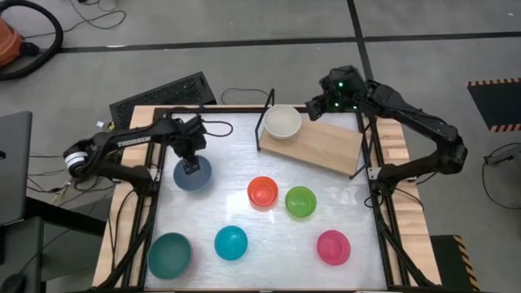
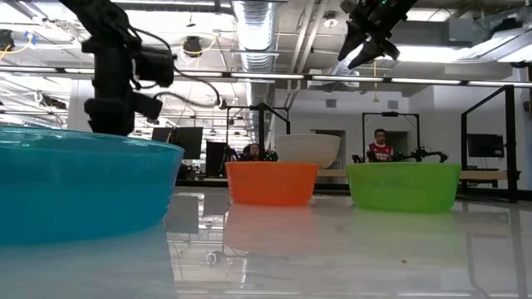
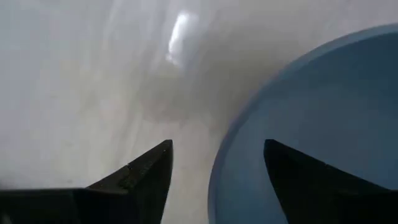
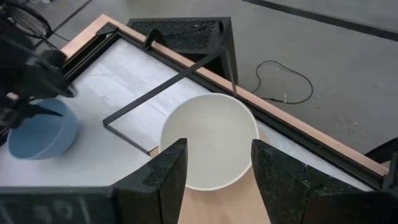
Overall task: Place and stack bowls onto a shelf
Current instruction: Stack the purple bowl on top of the white bowl on the shelf
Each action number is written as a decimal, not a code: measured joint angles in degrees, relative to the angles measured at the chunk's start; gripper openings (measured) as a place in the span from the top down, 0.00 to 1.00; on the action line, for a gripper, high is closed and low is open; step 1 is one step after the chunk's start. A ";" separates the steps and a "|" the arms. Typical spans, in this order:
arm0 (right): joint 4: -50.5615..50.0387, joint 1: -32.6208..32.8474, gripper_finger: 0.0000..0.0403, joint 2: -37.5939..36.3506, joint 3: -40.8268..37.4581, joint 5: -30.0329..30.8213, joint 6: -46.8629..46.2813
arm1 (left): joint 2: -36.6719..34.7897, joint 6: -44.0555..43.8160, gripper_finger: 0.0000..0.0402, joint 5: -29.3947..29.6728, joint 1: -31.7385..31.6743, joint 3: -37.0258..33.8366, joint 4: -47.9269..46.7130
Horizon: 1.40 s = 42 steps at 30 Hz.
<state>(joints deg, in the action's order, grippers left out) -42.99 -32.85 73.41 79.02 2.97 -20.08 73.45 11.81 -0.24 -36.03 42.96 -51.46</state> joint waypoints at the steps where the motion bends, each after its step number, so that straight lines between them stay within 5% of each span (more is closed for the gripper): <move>1: -0.01 0.28 0.50 0.00 0.00 -0.01 0.00 | 1.07 0.00 0.48 0.05 0.00 0.00 -0.01; 10: 0.01 2.02 0.50 0.00 0.00 0.00 -0.87 | 4.31 -5.32 0.96 3.24 0.24 0.39 -1.07; 26: 0.58 5.25 0.50 0.00 0.00 0.03 -8.17 | -5.51 -30.34 1.00 16.80 6.44 23.83 -16.72; 33: 11.15 10.02 0.50 0.44 -0.02 5.00 -12.39 | -9.68 -42.19 1.00 38.24 13.89 30.81 -7.65; 42: 27.51 19.70 0.50 2.99 -0.17 17.98 3.01 | -7.78 -34.05 1.00 53.09 21.88 31.48 15.75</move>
<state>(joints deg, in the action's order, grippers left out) -15.49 -13.15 76.40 78.85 20.95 -17.06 65.67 -22.24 52.85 -14.15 74.44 -35.71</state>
